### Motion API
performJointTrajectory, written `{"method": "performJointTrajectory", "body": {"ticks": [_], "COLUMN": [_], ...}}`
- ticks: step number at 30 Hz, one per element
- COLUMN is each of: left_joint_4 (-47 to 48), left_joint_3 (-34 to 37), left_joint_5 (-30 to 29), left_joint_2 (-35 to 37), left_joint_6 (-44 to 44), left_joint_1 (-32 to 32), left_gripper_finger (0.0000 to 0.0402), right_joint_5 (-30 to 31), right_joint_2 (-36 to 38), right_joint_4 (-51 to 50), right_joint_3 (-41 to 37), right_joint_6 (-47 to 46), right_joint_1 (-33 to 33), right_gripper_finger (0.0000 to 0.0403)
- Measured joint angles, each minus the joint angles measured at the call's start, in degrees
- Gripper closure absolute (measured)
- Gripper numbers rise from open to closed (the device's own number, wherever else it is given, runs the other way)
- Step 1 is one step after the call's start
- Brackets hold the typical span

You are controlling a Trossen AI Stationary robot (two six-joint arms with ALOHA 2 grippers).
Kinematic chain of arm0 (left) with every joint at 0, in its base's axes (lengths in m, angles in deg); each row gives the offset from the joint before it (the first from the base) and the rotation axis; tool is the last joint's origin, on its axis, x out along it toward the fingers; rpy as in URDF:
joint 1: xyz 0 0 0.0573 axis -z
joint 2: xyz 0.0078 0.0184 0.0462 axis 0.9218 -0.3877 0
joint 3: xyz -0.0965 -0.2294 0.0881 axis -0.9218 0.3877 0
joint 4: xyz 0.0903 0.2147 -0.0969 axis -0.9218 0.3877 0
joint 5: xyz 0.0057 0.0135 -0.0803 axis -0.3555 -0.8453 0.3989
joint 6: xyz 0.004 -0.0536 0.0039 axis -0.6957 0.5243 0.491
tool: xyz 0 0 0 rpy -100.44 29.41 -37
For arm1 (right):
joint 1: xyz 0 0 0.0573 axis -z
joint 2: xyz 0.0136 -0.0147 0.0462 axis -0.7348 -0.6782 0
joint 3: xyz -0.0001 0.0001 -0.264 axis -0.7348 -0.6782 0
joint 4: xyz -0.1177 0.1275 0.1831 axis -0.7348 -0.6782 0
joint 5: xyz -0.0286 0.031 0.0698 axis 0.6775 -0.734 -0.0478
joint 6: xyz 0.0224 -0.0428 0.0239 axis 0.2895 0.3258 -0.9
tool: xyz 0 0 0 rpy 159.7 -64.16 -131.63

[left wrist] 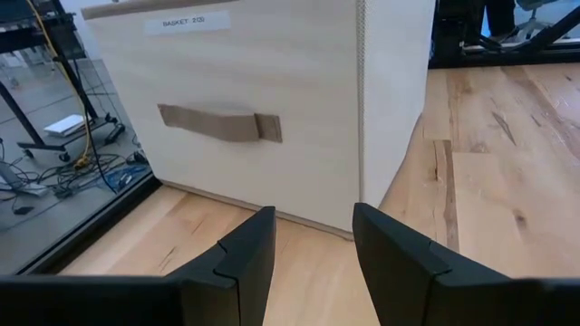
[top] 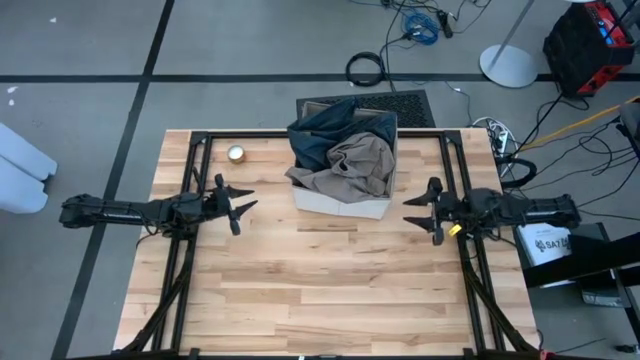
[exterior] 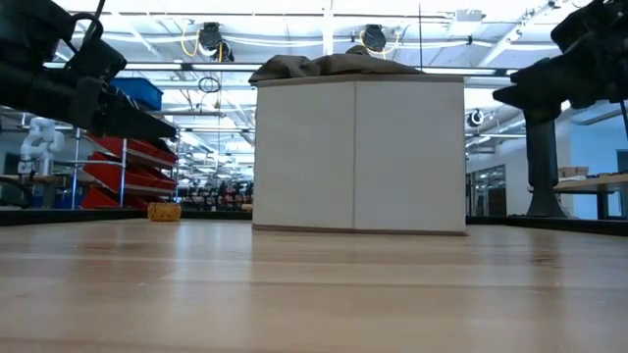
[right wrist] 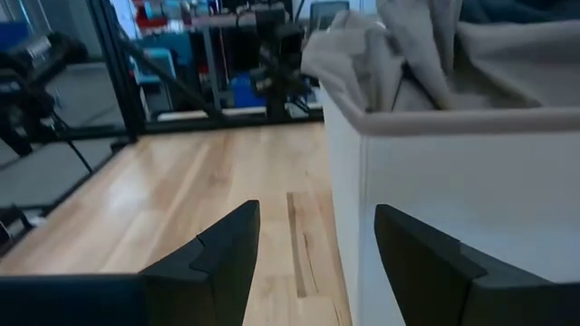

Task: Sort clothes
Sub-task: Return to Home Position

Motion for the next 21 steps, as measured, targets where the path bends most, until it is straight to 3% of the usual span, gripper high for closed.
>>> {"method": "performJointTrajectory", "body": {"ticks": [10,21], "left_joint_4": [0.0,0.0], "left_joint_3": [0.0,0.0], "left_joint_5": [0.0,0.0], "left_joint_2": [0.0,0.0], "left_joint_6": [0.0,0.0], "left_joint_1": [0.0,0.0], "left_gripper_finger": [0.0242,0.0242], "right_joint_5": [-4.0,-6.1], "right_joint_2": [1.8,-2.5], "right_joint_4": [8.3,8.5], "right_joint_3": [-4.3,-4.6], "right_joint_6": [-0.3,9.4], "right_joint_1": [0.0,0.0], "right_gripper_finger": [0.0195,0.0195]}}
